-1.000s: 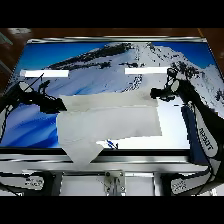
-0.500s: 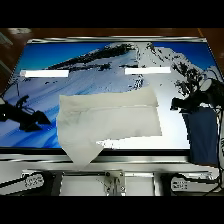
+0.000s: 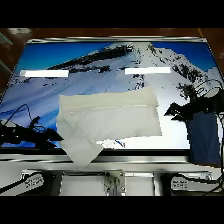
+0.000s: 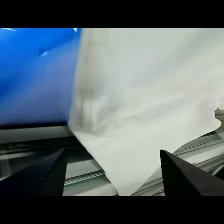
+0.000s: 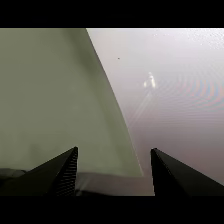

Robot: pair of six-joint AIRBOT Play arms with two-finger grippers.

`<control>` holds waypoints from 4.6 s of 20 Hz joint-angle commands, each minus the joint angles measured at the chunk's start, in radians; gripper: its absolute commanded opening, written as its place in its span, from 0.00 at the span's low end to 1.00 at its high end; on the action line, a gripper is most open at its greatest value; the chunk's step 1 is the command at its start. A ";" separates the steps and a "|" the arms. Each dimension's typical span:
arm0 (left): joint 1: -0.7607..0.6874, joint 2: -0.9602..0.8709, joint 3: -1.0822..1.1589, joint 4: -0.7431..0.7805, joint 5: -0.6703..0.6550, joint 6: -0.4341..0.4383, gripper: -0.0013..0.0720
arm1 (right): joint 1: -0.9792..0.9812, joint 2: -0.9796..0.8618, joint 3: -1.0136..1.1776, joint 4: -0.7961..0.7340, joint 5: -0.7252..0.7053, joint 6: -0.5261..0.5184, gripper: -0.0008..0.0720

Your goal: Fold the shirts.

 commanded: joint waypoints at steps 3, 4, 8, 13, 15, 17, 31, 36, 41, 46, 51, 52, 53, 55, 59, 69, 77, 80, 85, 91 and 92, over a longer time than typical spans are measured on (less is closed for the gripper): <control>-0.060 0.003 -0.069 -0.045 0.081 0.019 0.89 | -0.002 0.001 -0.005 0.019 -0.006 -0.001 0.80; -0.061 0.003 -0.069 -0.044 0.079 0.018 0.88 | -0.002 0.001 -0.005 0.019 -0.005 -0.001 0.80; -0.124 0.003 -0.085 -0.050 0.091 0.018 0.88 | -0.002 0.001 -0.005 0.019 -0.008 0.007 0.80; -0.245 0.002 -0.125 -0.077 0.246 -0.061 0.38 | -0.002 0.001 -0.005 0.019 -0.008 0.026 0.80; -0.247 0.003 -0.125 -0.098 0.253 -0.061 0.14 | -0.002 0.001 -0.005 0.004 -0.004 0.042 0.80; -0.246 0.010 -0.125 -0.098 0.233 -0.042 0.07 | -0.003 0.001 -0.018 -0.011 0.011 0.039 0.95; -0.246 0.182 -0.111 -0.090 0.109 -0.009 0.07 | 0.085 -0.039 -0.252 0.067 -0.134 0.036 0.93; -0.190 0.182 0.007 -0.091 0.100 0.012 0.07 | 0.154 -0.048 -0.223 0.116 -0.193 0.006 0.09; -0.167 0.180 0.219 -0.091 0.101 0.081 0.07 | 0.163 0.018 -0.022 0.243 -0.252 -0.138 0.09; -0.167 0.024 0.428 -0.092 0.183 0.080 0.07 | 0.259 -0.030 0.178 0.138 -0.487 -0.086 0.09; -0.167 -0.288 0.731 -0.137 0.160 0.065 0.07 | 0.292 -0.209 0.346 0.029 -0.508 0.013 0.09; -0.169 -0.343 0.786 -0.147 0.140 0.061 0.07 | 0.292 -0.241 0.367 0.015 -0.509 0.034 0.09; -0.173 -0.399 0.838 -0.150 0.122 0.057 0.07 | 0.292 -0.266 0.377 0.008 -0.513 0.052 0.09; -0.185 -0.492 0.914 -0.151 0.097 0.046 0.07 | 0.292 -0.310 0.377 0.007 -0.527 0.080 0.09; -0.217 -0.596 0.951 -0.151 0.089 0.032 0.29 | 0.293 -0.374 0.377 0.008 -0.530 0.113 0.11; -0.135 -0.587 1.030 -0.147 -0.129 0.017 0.57 | 0.156 -0.335 0.378 0.068 -0.471 0.135 0.92; -0.169 -0.555 1.032 -0.242 -0.131 0.034 0.57 | 0.174 -0.448 0.378 0.254 -0.436 0.132 0.91; -0.195 -0.552 1.032 -0.293 -0.122 0.048 0.56 | 0.184 -0.466 0.378 0.257 -0.426 0.145 0.75; -0.254 -0.551 1.032 -0.301 -0.101 0.063 0.36 | 0.181 -0.450 0.411 0.309 -0.337 0.005 0.09; -0.470 -0.554 1.031 -0.305 0.084 0.063 0.07 | 0.181 -0.201 0.481 0.313 -0.180 -0.057 0.09; -0.526 -0.555 1.030 -0.305 0.128 0.062 0.07 | 0.181 -0.151 0.481 0.313 -0.153 -0.029 0.09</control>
